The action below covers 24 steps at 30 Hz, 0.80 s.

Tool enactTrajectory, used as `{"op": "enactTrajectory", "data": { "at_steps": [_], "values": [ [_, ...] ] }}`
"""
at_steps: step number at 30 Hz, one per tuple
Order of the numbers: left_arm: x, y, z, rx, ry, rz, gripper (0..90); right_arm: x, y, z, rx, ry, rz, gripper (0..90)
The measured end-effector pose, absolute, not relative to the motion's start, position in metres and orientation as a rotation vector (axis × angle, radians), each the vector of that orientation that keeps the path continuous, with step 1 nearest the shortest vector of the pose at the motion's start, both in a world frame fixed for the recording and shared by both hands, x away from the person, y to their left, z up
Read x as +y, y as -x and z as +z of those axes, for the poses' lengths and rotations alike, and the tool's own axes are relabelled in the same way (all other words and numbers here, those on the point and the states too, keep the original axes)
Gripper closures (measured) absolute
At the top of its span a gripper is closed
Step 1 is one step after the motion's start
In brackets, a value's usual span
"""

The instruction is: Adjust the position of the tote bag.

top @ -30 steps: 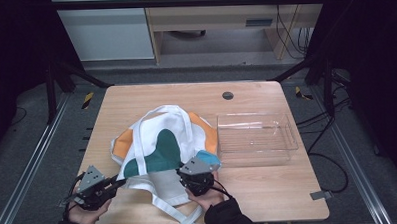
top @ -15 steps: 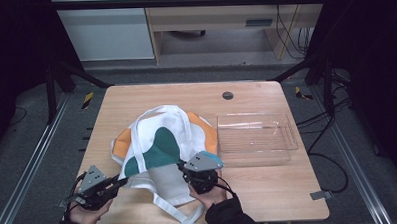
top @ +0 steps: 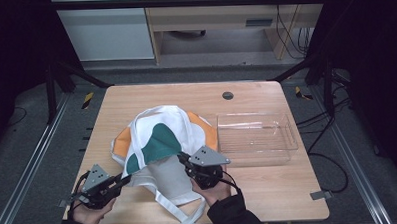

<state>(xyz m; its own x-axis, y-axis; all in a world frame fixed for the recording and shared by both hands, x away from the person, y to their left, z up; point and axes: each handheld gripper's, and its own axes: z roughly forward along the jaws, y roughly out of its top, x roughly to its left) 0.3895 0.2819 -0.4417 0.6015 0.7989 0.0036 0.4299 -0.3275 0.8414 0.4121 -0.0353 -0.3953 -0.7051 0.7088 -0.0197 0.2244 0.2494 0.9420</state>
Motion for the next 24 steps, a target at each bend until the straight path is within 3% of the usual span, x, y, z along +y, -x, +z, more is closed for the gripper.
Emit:
{"op": "enactTrajectory", "data": {
  "at_steps": [10,17,24],
  "values": [
    [0.283,-0.388,-0.441,0.971,-1.943,0.559,76.4,-0.034,-0.414,-0.394,2.085,-0.854,1.464,88.0],
    [0.28,-0.383,-0.436,0.965,-1.959,0.594,50.8,-0.034,-0.414,-0.397,2.088,-0.862,1.465,88.0],
    [0.283,-0.378,-0.428,0.967,-1.923,0.599,44.6,-0.035,-0.414,-0.397,2.089,-0.864,1.468,87.9]
  ]
}}
